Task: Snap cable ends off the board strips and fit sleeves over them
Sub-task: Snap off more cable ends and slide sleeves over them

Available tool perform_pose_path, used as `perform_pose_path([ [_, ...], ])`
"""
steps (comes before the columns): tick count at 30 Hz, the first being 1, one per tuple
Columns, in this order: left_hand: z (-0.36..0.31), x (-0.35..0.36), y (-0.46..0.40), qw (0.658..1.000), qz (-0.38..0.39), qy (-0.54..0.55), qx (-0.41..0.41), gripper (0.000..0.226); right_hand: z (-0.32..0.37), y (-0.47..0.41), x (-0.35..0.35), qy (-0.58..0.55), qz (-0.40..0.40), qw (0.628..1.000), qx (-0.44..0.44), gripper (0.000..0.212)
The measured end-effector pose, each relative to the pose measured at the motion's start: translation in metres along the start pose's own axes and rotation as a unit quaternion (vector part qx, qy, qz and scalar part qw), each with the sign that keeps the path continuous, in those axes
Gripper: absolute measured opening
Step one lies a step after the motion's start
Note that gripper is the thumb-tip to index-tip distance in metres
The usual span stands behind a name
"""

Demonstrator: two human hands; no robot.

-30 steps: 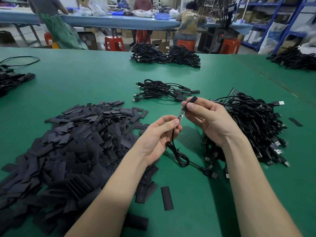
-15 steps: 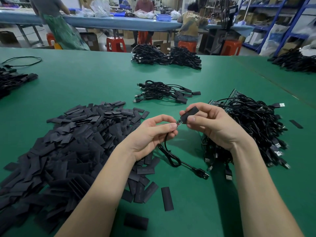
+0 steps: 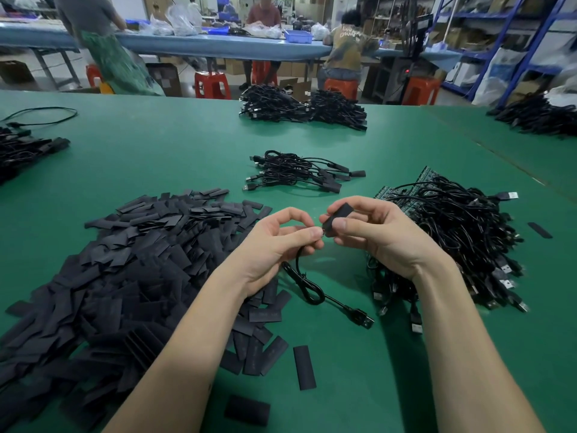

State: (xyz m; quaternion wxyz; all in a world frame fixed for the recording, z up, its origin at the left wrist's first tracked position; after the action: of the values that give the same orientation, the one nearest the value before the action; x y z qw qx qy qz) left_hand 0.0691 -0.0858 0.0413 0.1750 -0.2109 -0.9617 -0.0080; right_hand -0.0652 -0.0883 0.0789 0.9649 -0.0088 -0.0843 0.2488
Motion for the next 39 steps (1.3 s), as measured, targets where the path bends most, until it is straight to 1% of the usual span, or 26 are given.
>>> perform_pose_path([
  [4, -0.010, -0.007, -0.003, 0.990, -0.075, -0.076, 0.097, 0.010, -0.005, -0.003, -0.017, -0.043, -0.093, 0.995, -0.008, 0.019],
  [6, -0.013, -0.009, -0.003, 0.981, -0.093, -0.111, 0.129, 0.010, -0.010, -0.004, -0.021, -0.072, -0.120, 0.990, -0.002, 0.019],
  [8, -0.015, -0.012, -0.002, 0.976, -0.102, -0.131, 0.144, 0.012, -0.013, -0.005, -0.022, -0.090, -0.132, 0.987, 0.001, 0.017],
  [12, -0.013, -0.014, -0.001, 0.973, -0.109, -0.142, 0.147, 0.013, -0.016, -0.008, -0.021, -0.096, -0.136, 0.986, 0.006, 0.012],
  [17, -0.015, -0.011, -0.001, 0.970, -0.095, -0.158, 0.157, 0.018, -0.020, -0.009, -0.021, -0.100, -0.146, 0.984, 0.015, 0.010],
  [21, -0.014, -0.008, -0.001, 0.970, -0.089, -0.159, 0.163, 0.017, -0.020, -0.009, -0.021, -0.090, -0.137, 0.986, 0.020, 0.011],
  [28, -0.012, -0.004, -0.001, 0.970, -0.085, -0.149, 0.171, 0.015, -0.018, -0.008, -0.020, -0.066, -0.111, 0.991, 0.024, 0.017],
  [34, -0.012, -0.004, -0.001, 0.973, -0.084, -0.121, 0.178, 0.014, -0.018, -0.009, -0.015, -0.067, -0.098, 0.993, 0.022, 0.015],
  [39, -0.013, -0.003, -0.001, 0.975, -0.076, -0.095, 0.183, 0.010, -0.020, -0.008, -0.013, -0.066, -0.086, 0.994, 0.036, 0.015],
])
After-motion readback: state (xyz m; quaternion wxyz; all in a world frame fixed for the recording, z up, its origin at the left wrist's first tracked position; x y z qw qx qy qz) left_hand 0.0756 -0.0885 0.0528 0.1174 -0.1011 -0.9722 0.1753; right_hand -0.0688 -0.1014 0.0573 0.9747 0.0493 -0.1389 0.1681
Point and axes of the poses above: each hand's wrist, its own y-axis away from the middle knuckle, its own x-axis out of the palm, z = x × y, the point moved 9 cm from there along -y, towards the middle knuckle, and after that the axes turned 5 degrees about z, right-handed, at the moved point
